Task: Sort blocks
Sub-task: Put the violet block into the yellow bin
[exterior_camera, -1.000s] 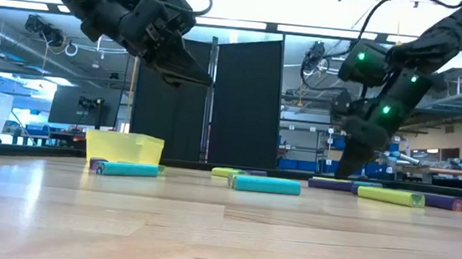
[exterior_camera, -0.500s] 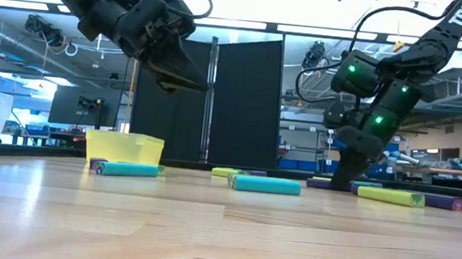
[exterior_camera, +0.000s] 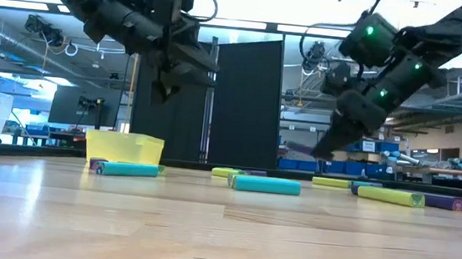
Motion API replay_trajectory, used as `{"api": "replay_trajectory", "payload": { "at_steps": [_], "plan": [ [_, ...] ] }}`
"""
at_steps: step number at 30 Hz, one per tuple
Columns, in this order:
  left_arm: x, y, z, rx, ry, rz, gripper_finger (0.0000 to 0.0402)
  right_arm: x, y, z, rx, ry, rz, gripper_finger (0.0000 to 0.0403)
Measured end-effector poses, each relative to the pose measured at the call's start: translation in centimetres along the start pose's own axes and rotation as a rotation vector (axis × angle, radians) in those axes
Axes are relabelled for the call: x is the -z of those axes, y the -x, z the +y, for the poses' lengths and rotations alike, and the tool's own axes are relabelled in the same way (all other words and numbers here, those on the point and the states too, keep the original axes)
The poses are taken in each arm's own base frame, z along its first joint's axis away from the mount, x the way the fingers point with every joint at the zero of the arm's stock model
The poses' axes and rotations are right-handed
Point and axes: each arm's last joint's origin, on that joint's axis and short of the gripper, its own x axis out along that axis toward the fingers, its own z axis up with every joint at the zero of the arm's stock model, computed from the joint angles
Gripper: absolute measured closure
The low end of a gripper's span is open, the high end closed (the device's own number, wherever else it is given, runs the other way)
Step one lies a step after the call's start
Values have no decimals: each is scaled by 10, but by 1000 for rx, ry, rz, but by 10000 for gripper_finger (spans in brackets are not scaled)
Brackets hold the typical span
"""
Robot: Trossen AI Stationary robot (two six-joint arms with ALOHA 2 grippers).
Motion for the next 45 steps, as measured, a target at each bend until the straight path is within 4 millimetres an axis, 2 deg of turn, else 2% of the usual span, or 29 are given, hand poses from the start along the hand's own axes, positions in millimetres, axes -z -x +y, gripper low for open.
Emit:
{"api": "replay_trajectory", "payload": {
  "at_steps": [5, 9, 15, 21, 25, 40, 45],
  "plan": [
    [4, -16, 7, 21, 186, 3, 281, -22, 8, 27, 3, 72, -97, 284],
    [3, -27, 12, 49, 241, -51, 279, -37, 16, 45, -32, 102, -156, 284],
    [-1, -32, 19, 53, 267, -92, 247, -41, 21, 57, -70, 101, -185, 284],
    [-5, -46, 19, 100, 294, -74, 194, -42, 22, 59, -78, 102, -200, 284],
    [-10, -59, 18, 117, 286, -66, 178, -42, 22, 59, -77, 115, -203, 284],
    [-23, -77, 18, 131, 279, -81, 180, -42, 22, 59, -70, 118, -203, 284],
    [-24, -77, 17, 141, 264, -74, 210, -42, 22, 58, -55, 117, -203, 284]
  ]
}}
